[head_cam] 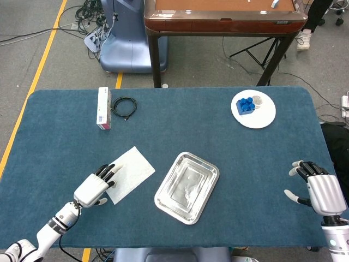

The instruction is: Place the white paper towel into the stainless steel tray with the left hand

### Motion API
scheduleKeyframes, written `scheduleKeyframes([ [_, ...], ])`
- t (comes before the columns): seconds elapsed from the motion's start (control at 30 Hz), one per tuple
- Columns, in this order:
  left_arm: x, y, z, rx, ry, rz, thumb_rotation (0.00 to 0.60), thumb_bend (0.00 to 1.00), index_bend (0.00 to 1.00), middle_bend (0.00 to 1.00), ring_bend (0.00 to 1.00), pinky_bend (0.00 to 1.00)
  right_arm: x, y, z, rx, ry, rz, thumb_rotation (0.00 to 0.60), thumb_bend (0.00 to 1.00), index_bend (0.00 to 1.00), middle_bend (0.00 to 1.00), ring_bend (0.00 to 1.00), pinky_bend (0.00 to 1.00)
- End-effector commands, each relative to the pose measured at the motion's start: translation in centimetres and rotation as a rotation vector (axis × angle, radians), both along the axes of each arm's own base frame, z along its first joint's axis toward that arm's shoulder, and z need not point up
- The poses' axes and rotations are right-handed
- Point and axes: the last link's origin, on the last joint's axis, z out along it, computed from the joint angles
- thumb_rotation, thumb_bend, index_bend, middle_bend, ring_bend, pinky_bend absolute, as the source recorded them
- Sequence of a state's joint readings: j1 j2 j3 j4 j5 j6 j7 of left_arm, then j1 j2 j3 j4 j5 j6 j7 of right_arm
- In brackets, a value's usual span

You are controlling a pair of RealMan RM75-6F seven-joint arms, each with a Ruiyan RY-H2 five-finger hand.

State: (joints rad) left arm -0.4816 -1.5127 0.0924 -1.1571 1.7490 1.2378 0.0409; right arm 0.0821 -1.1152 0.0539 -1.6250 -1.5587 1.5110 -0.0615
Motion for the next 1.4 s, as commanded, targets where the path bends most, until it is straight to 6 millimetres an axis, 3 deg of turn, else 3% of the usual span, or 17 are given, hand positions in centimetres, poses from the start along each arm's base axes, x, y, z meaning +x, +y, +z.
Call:
scheduleKeyframes([
  [0.03, -0.1, 0.0, -0.1, -0.002, 0.006, 0.001, 0.6, 0.11, 0.47, 0.0, 0.0, 0.09, 0.0, 0.0, 0.0, 0.0, 0.0, 0.0, 0.6, 0.09, 0.45, 0.34, 0.27, 0.43],
  [1.4, -0.1, -0.2, -1.2, -0.019, 0.04, 0.001, 0.6, 0.11, 0.5, 0.0, 0.0, 0.09, -0.1, -0.1, -0.1, 0.009, 0.002, -0.01, 0.6, 0.09, 0.45, 0.34, 0.27, 0.43],
])
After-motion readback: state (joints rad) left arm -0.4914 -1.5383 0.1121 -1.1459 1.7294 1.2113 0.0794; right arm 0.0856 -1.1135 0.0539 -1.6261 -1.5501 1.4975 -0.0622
